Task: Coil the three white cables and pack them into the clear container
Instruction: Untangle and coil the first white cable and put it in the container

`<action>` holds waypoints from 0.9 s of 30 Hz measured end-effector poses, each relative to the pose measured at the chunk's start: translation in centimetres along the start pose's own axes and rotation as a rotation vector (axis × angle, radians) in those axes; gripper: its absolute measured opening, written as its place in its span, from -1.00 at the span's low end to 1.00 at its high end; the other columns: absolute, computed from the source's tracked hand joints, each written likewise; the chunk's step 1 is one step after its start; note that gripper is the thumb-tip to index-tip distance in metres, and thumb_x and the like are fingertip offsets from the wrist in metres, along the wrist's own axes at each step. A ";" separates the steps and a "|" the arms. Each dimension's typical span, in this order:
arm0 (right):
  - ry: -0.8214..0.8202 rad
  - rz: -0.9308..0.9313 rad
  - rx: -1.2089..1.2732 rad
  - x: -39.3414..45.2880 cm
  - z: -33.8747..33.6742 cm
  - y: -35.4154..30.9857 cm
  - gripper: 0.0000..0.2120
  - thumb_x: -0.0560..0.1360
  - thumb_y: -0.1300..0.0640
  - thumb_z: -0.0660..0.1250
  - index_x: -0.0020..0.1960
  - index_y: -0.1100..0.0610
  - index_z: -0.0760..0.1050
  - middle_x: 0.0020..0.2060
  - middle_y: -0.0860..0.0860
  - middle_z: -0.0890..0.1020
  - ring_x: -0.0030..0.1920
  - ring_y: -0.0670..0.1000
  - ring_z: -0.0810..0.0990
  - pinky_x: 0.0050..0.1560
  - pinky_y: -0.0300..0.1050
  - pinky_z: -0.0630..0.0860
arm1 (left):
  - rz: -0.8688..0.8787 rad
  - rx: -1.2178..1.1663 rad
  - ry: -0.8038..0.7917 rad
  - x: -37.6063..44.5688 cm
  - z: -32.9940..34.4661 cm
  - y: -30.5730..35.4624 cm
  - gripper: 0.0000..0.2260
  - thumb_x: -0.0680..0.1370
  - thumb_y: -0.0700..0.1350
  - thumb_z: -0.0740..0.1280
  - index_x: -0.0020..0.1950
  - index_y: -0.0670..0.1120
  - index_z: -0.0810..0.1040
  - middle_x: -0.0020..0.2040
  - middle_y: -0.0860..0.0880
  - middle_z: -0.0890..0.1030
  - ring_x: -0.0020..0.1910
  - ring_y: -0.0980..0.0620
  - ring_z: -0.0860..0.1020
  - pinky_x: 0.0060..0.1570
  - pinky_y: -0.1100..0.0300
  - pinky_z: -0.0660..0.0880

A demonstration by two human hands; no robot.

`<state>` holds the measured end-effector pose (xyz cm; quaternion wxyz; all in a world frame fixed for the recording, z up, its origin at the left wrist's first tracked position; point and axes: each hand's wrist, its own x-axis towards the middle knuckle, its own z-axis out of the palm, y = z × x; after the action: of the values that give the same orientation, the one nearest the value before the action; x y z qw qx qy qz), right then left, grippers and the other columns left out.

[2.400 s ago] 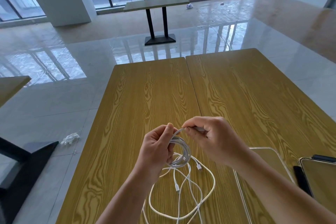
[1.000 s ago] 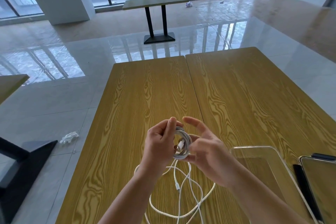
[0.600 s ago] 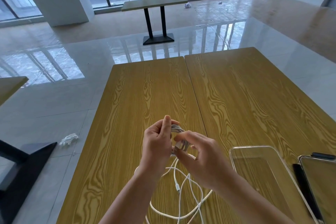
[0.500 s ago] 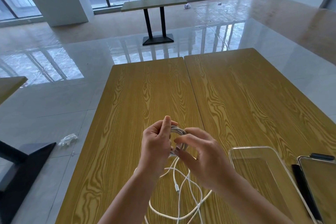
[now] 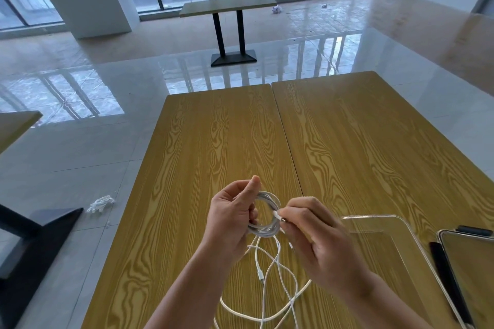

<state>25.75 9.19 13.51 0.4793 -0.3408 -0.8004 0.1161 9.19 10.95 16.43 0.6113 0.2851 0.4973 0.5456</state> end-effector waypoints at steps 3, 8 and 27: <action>-0.073 -0.007 0.013 -0.7 0.0 0.3 -0.88 0.59 0.12 0.32 0.09 0.14 0.55 0.08 0.01 0.58 0.06 -0.06 0.60 0.01 -0.16 0.58 | -0.044 -0.058 -0.021 -0.1 0.1 0.2 -0.79 0.41 -0.01 0.43 -0.17 -0.16 0.61 -0.45 -0.01 0.38 -0.56 0.13 0.34 -0.58 0.28 0.39; -0.006 0.431 0.303 0.1 -0.9 -1.1 -0.78 0.50 -0.18 0.33 0.00 -0.06 0.52 0.11 -0.22 0.59 0.06 -0.16 0.63 -0.13 -0.26 0.62 | 0.011 0.009 -0.046 -0.5 0.6 0.3 -0.79 0.40 -0.03 0.42 -0.15 -0.18 0.58 -0.45 -0.03 0.40 -0.56 0.13 0.35 -0.57 0.27 0.43; -0.038 1.033 0.859 1.3 -1.9 0.0 -0.86 0.55 0.35 0.34 0.07 0.20 0.55 -0.19 0.15 0.71 -0.28 0.02 0.65 -0.32 -0.07 0.59 | 0.014 0.137 -0.118 -0.6 -1.0 0.1 -0.85 0.52 -0.21 0.35 0.01 -0.27 0.60 -0.10 -0.26 0.71 -0.15 -0.13 0.72 -0.17 0.09 0.66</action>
<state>27.00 9.77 15.39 0.4410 -0.4572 -0.4254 0.6446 8.29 10.19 16.37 0.6149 0.3614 0.4944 0.4969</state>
